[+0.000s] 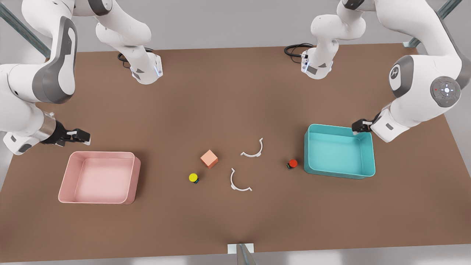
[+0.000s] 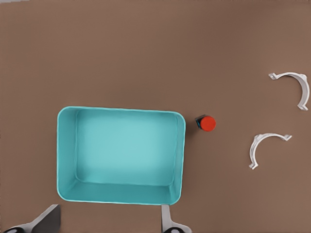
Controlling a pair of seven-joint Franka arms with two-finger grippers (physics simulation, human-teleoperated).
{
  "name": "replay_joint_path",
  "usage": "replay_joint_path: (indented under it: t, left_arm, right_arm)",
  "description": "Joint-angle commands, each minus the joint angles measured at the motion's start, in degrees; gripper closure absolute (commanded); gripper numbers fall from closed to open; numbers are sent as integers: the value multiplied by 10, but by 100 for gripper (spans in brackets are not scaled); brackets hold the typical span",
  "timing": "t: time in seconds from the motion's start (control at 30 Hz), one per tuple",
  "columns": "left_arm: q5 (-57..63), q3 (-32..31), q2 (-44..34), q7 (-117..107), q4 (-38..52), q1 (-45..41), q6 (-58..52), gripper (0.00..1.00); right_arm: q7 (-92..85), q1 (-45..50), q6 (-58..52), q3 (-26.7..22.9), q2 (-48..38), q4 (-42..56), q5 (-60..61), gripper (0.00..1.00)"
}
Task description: Place the red button in the blue storage box with the left arm, and place the yellow button in the pink storage box with the right arm
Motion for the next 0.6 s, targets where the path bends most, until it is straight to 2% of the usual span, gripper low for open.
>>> replay_joint_path:
  t: [0.0, 0.07, 0.13, 0.17, 0.23, 0.27, 0.4, 0.57]
  left_arm:
    - [10, -1, 3, -1, 1, 0, 46, 0]
    - [3, -9, 41, 5, 3, -63, 48, 0]
    - [0, -19, 82, 65, 13, -108, 111, 0]
    - [0, -19, 101, 289, 9, -122, 173, 0]
    - [-1, -19, 130, 434, -15, -136, 258, 0]
    - [-1, -19, 139, 480, -30, -137, 277, 0]
    - [-5, -19, 190, 614, -42, -142, 308, 0]
    - [-21, -20, 190, 641, -149, -154, 432, 0]
  right_arm:
    - [-41, 0, 34, -1, 0, 1, 0, 0]
    - [4, 40, 51, 3, 26, 2, -3, 0]
    - [89, 110, 84, 3, 70, 6, -15, 0]
    - [163, 158, 98, 3, 119, 47, -21, 0]
    - [285, 234, 135, 2, 220, 115, -22, 0]
    - [302, 247, 178, 2, 246, 115, -22, 0]
    - [311, 275, 229, 1, 299, 115, -19, 0]
    - [307, 279, 296, 2, 342, 111, -18, 0]
